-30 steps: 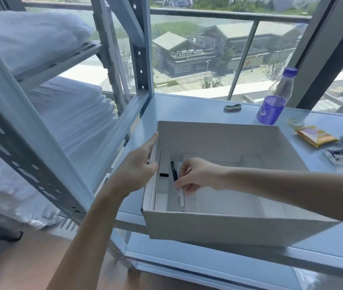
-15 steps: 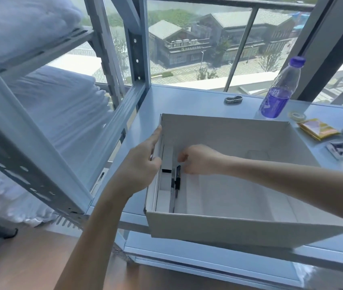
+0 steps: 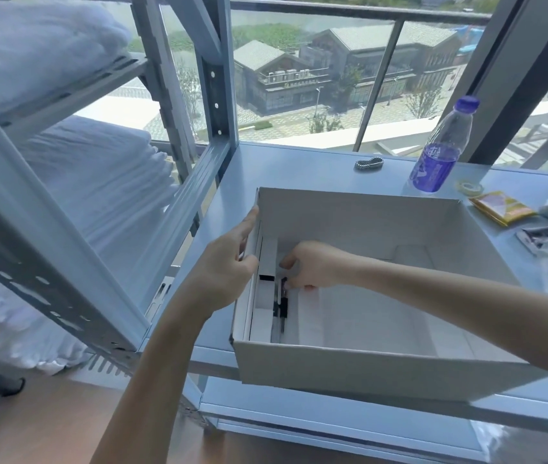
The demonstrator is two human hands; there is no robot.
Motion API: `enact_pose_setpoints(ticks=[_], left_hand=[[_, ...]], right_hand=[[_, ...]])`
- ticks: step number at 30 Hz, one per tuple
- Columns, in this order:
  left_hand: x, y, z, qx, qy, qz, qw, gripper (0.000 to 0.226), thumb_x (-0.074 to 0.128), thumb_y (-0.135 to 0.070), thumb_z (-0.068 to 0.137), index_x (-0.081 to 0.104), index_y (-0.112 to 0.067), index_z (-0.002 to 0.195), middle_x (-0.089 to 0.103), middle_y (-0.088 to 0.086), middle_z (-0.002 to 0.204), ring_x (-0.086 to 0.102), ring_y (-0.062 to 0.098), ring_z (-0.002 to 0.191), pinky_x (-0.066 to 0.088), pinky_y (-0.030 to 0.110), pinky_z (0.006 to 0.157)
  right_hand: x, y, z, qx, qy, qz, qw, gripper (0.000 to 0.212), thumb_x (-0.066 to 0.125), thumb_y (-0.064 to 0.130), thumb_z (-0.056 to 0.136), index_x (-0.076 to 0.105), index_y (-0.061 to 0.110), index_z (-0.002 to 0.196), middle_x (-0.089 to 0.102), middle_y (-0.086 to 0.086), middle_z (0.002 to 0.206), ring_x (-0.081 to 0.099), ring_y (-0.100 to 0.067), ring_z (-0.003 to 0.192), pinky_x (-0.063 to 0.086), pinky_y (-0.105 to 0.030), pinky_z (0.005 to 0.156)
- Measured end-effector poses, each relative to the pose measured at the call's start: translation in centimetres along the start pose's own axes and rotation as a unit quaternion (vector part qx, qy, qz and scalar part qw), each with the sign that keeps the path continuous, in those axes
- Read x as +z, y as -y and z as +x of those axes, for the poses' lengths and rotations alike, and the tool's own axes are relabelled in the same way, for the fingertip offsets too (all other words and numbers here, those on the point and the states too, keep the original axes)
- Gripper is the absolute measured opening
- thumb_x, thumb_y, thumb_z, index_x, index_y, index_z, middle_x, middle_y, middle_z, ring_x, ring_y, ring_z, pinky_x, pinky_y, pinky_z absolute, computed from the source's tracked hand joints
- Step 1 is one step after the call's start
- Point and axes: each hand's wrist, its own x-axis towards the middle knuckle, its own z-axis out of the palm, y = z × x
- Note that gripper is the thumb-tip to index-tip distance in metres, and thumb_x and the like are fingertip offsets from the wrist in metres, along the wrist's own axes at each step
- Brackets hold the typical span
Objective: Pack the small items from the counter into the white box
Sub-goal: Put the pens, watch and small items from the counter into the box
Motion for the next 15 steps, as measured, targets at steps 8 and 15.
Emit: enact_pose_setpoints(ticks=[8,15], left_hand=[[0.6,-0.6,0.0,0.009,-0.047,0.028,0.998,0.070,0.039,0.003,0.091,0.018,-0.036,0.145,0.026,0.002,0.069,0.022,0.010,0.052,0.026,0.022,0.048],[0.3,0.6,1.6,0.021,-0.006,0.024,0.999,0.071,0.042,0.001,0.092,0.019,-0.040,0.145,0.025,-0.014,0.087,0.029,0.003,0.075,0.027,0.019,0.062]], right_hand=[[-1.2,-0.5,-0.8,0.012,0.025,0.127,0.991,0.034,0.058,0.009,0.085,0.059,-0.001,0.118,0.065,-0.008,0.114,0.062,-0.002,0.051,0.051,-0.010,0.056],[-4.6,-2.1,-9.4,-0.056,-0.080,0.122,0.988,0.026,0.060,0.014,0.088,0.065,0.011,0.113,0.070,0.002,0.099,0.067,-0.004,0.070,0.047,-0.007,0.064]])
